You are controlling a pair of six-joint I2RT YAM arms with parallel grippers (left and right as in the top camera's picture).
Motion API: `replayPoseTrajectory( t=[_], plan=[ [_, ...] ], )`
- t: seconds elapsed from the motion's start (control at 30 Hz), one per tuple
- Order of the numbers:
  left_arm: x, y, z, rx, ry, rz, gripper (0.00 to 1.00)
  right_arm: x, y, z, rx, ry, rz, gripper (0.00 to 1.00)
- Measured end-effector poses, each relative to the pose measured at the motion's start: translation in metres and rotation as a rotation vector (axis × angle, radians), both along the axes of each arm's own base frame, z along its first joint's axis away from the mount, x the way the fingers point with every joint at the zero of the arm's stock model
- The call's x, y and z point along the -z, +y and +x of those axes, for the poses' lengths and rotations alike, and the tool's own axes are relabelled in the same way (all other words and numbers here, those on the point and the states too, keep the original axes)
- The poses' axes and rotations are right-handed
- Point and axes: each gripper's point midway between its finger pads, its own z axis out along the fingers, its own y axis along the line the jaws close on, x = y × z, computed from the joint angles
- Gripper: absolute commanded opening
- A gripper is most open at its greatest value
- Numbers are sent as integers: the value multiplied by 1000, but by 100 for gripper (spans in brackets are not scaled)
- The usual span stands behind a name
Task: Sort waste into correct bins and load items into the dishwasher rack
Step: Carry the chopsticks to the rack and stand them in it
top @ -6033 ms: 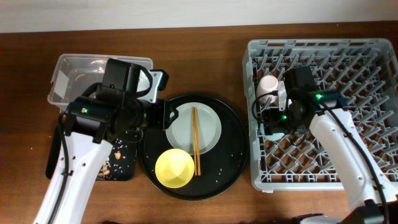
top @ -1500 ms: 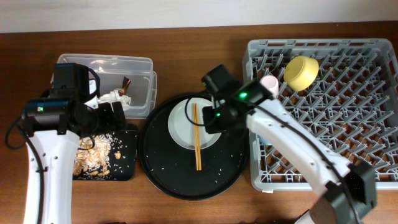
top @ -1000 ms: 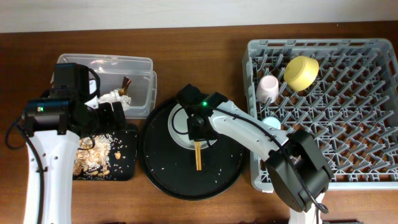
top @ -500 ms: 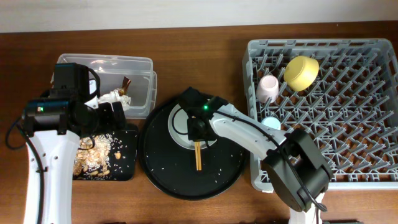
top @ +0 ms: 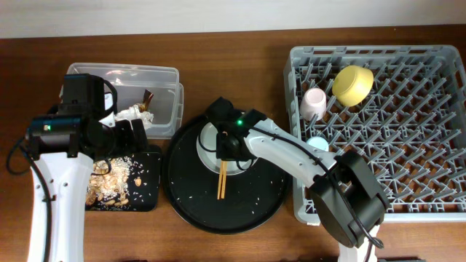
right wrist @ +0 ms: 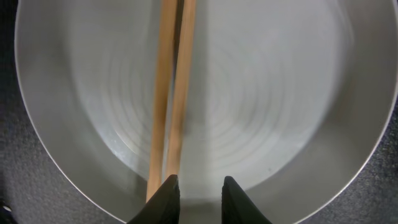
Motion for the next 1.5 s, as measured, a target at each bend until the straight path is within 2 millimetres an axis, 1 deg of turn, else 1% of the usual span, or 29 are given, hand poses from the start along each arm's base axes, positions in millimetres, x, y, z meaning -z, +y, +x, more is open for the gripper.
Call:
replayPoseTrajectory(
  t=[0.07,0.27,0.37,0.5,0.57,0.6,0.67,0.77,0.8,0.83,0.9,0.97,1.03,1.07,1.1,1.13,1.17,1.2,1.23,1.27,1.3,1.33,1.4,1.47,1.5],
  plan=[
    [0,0,0,0,0,0,99,-2,7,7,31,-25,36,23],
    [0,0,0,0,0,0,99,-1,9,11,66,-39,53,23],
    [0,0,0,0,0,0,99,12,5,7,70,-34,45,23],
    [0,0,0,0,0,0,99,15,6,9,73,-43,54,23],
    [0,0,0,0,0,0,99,24,5,8,74,-28,42,23],
    [0,0,0,0,0,0,99,32,4,6,78,-14,29,22],
    [0,0,0,0,0,0,99,32,5,7,81,-15,32,12],
    [0,0,0,0,0,0,99,32,5,6,86,-14,32,10],
    [0,0,0,0,0,0,99,32,5,6,86,-14,32,5],
    [0,0,0,0,0,0,99,32,5,6,77,-15,30,4],
    [0,0,0,0,0,0,99,27,-1,5,86,-6,25,4],
    [0,0,0,0,0,0,99,-2,-11,11,75,-46,45,4],
    [0,0,0,0,0,0,99,-44,-29,10,-1,-99,47,5],
    [0,0,0,0,2,0,99,-67,-46,4,-49,-117,32,4],
    [0,0,0,0,-1,0,99,-96,-72,3,-108,-160,16,4],
    [0,0,0,0,-2,0,99,-110,-99,-1,-148,-166,-19,4],
    [0,0,0,0,-1,0,99,-120,-126,-3,-162,-167,-48,4],
    [0,0,0,0,0,0,99,-125,-148,-3,-168,-164,-76,4],
    [0,0,0,0,1,0,99,-125,-182,-6,-147,-129,-133,4],
    [0,0,0,0,0,0,99,-124,-219,-2,-96,-114,-207,4],
    [0,0,0,-1,0,0,99,-124,-244,1,-49,-108,-259,4],
    [0,0,0,-1,0,0,99,-124,-281,5,29,-101,-316,4],
    [0,0,0,-1,0,0,100,-118,-303,7,78,-77,-343,4],
    [0,0,0,0,0,0,99,-102,-321,10,115,-27,-358,4],
    [0,0,0,0,0,0,99,-95,-324,11,107,-6,-360,4]
  ],
)
